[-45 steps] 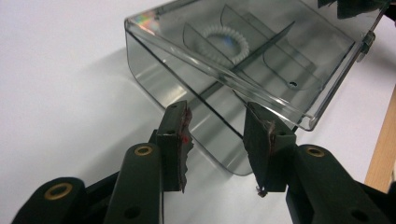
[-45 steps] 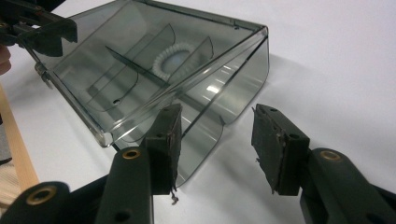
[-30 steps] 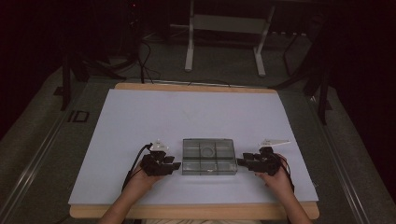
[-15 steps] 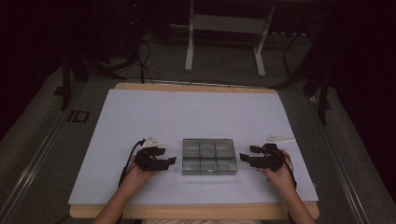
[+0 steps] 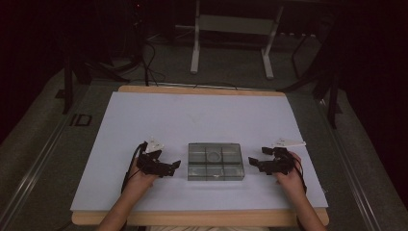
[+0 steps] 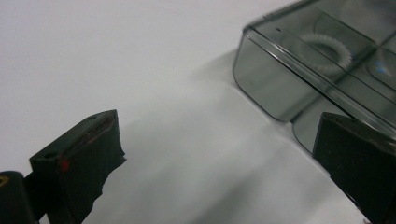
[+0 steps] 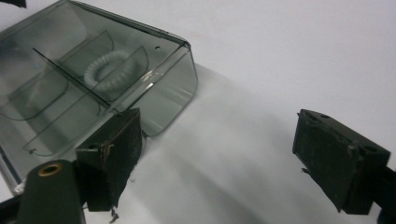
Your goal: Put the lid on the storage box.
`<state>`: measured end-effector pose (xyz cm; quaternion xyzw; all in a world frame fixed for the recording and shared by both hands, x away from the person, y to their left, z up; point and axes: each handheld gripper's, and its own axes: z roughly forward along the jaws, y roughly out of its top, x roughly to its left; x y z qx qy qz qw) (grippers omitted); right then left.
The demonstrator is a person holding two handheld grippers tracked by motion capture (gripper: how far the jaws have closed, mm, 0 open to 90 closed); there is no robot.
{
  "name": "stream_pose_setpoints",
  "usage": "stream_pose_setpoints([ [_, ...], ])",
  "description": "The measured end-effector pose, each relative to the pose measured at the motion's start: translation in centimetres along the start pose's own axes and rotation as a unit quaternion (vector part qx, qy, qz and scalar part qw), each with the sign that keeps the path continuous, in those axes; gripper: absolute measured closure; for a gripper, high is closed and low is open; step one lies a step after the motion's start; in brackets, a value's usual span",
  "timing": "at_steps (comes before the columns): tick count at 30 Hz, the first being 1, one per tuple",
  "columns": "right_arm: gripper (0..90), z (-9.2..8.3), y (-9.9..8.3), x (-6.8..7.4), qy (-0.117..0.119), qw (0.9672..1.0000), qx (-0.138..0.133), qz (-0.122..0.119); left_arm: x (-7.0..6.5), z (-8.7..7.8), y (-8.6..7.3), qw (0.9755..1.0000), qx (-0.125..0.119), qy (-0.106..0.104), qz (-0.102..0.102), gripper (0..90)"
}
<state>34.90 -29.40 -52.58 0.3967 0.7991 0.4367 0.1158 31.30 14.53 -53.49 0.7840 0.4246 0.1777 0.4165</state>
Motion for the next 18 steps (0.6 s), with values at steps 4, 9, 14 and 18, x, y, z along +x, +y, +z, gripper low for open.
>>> stream_pose_setpoints([
  [4, 14.8, -0.1, -0.2, -0.1, -0.006, 1.0, -0.002, -0.005, -0.1, -0.1, -0.1, 0.9999, -0.007, 0.001, 0.009, 2.0],
  [9, 14.8, -0.3, -0.5, -0.3, -0.013, 0.9999, 0.002, -0.007, -0.1, -0.2, -0.2, 0.9999, -0.008, -0.006, 0.004, 2.0],
  [14, 14.8, -0.5, -1.0, -0.6, -0.014, 0.9999, 0.003, -0.006, 0.1, -0.5, -0.4, 0.9999, -0.008, -0.006, 0.003, 2.0],
  [18, 14.8, -0.8, -1.3, -0.8, -0.021, 0.9998, 0.003, -0.005, 0.3, -1.0, -0.7, 1.0, -0.009, -0.003, -0.003, 2.0],
])
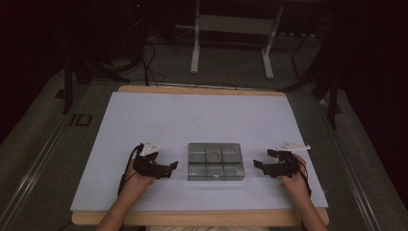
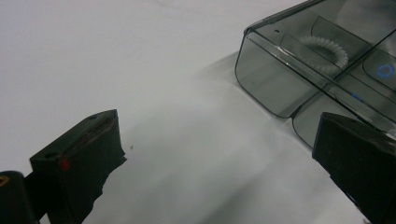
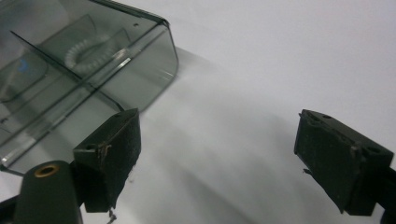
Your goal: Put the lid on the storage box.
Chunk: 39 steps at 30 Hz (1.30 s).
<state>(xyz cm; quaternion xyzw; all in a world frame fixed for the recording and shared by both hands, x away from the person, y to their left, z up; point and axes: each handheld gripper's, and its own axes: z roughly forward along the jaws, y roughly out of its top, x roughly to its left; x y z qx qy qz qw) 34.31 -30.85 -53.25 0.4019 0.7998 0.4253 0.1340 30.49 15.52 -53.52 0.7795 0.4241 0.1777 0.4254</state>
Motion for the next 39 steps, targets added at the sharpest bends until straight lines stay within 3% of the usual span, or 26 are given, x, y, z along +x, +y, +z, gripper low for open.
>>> stream_pose_setpoints([
  [10, 14.8, -0.8, -1.0, -0.5, -0.006, 1.0, 0.004, 0.002, 0.7, -0.5, -1.0, 0.9999, 0.003, -0.005, -0.015, 2.0],
  [19, 14.0, -1.5, -2.2, -1.0, -0.023, 0.9995, -0.016, 0.014, 1.1, -1.0, -1.8, 0.9997, -0.002, 0.006, -0.023, 2.1],
  [29, 14.0, -2.9, -3.6, -1.8, -0.044, 0.9985, -0.02, 0.024, 1.2, -1.5, -2.5, 0.9997, 0.0, 0.013, -0.022, 2.1],
  [39, 13.9, -3.9, -4.3, -1.9, -0.068, 0.9969, -0.026, 0.029, 1.5, -1.8, -3.0, 0.9993, -0.006, 0.034, -0.013, 2.0],
])
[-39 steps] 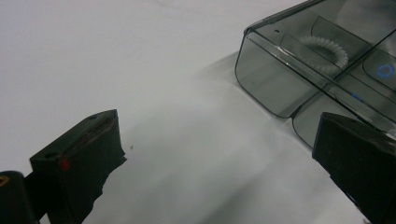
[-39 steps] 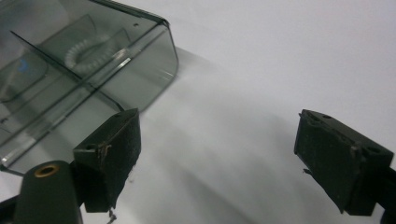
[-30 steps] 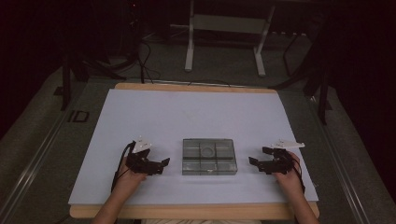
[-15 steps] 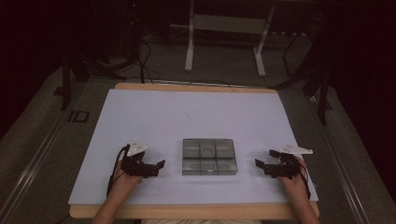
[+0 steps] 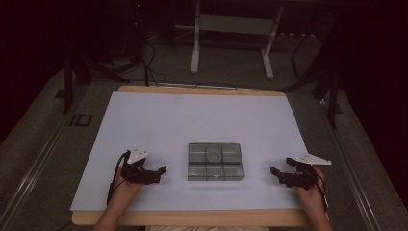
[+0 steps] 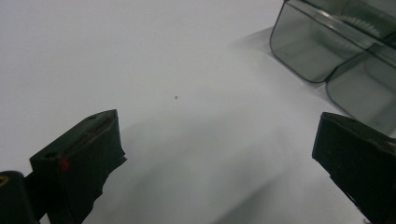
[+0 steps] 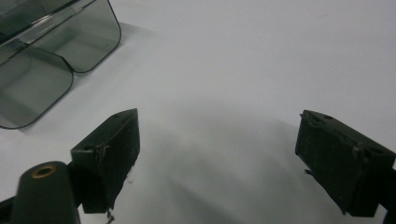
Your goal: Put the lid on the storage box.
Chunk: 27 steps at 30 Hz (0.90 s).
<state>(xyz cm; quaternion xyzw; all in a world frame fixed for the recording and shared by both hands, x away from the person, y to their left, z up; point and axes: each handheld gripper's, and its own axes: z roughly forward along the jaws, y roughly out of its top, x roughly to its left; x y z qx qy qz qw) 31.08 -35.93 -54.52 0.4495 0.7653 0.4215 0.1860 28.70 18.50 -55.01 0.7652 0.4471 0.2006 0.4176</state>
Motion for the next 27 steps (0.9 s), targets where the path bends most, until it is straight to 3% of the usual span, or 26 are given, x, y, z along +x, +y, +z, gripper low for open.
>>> stream_pose_setpoints([
  [12, 13.8, -0.26, -0.2, -0.03, -0.022, 0.9997, -0.005, 0.007, 0.13, -0.34, -0.47, 0.9992, -0.017, 0.032, -0.018, 2.1],
  [14, 13.8, -0.29, -0.23, -0.13, -0.032, 0.9994, -0.008, 0.016, 0.04, -0.36, -0.52, 0.9985, -0.019, 0.046, -0.022, 2.1],
  [18, 13.7, -0.39, -0.28, -0.39, -0.028, 0.9991, -0.012, 0.028, -0.12, -0.31, -0.52, 0.9977, -0.018, 0.062, -0.021, 2.1],
  [27, 13.8, -0.22, -0.27, -0.29, -0.045, 0.9985, -0.008, 0.028, -0.01, -0.3, -0.55, 0.9967, -0.017, 0.073, -0.031, 2.1],
])
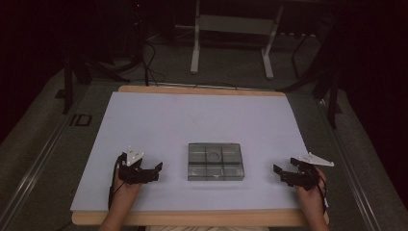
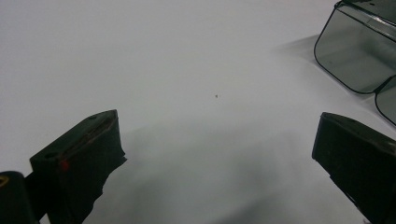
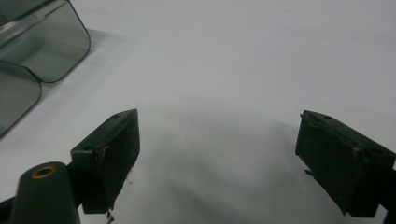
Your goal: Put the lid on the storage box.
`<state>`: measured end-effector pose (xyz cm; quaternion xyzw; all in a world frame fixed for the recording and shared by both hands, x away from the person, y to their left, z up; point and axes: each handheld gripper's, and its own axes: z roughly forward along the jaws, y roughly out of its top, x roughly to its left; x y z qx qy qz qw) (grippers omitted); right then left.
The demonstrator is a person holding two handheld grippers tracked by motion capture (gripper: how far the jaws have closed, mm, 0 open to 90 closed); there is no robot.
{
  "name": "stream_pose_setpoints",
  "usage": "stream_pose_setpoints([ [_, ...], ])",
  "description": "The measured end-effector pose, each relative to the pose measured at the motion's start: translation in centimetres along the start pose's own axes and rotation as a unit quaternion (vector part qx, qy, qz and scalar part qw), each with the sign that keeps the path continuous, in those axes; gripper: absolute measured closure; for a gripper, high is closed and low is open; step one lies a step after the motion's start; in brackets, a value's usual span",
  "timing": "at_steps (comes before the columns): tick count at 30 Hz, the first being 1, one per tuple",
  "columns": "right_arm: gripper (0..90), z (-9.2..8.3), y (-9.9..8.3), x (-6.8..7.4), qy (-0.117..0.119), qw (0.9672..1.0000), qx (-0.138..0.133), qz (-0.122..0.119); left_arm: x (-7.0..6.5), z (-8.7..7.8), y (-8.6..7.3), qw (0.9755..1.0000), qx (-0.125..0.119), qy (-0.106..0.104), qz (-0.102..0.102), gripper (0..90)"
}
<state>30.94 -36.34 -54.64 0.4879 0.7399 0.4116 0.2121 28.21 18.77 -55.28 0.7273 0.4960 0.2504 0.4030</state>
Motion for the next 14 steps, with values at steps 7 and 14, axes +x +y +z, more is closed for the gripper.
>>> stream_pose_setpoints([
  [7, 13.9, 0.11, 0.0, 0.15, -0.009, 0.9999, 0.003, -0.003, 0.1, -0.05, -0.04, 1.0, -0.004, 0.001, -0.005, 2.1],
  [14, 14.1, 0.08, -0.02, 0.04, -0.007, 1.0, 0.003, 0.002, -0.05, -0.06, -0.04, 1.0, -0.003, 0.002, 0.001, 2.1],
])
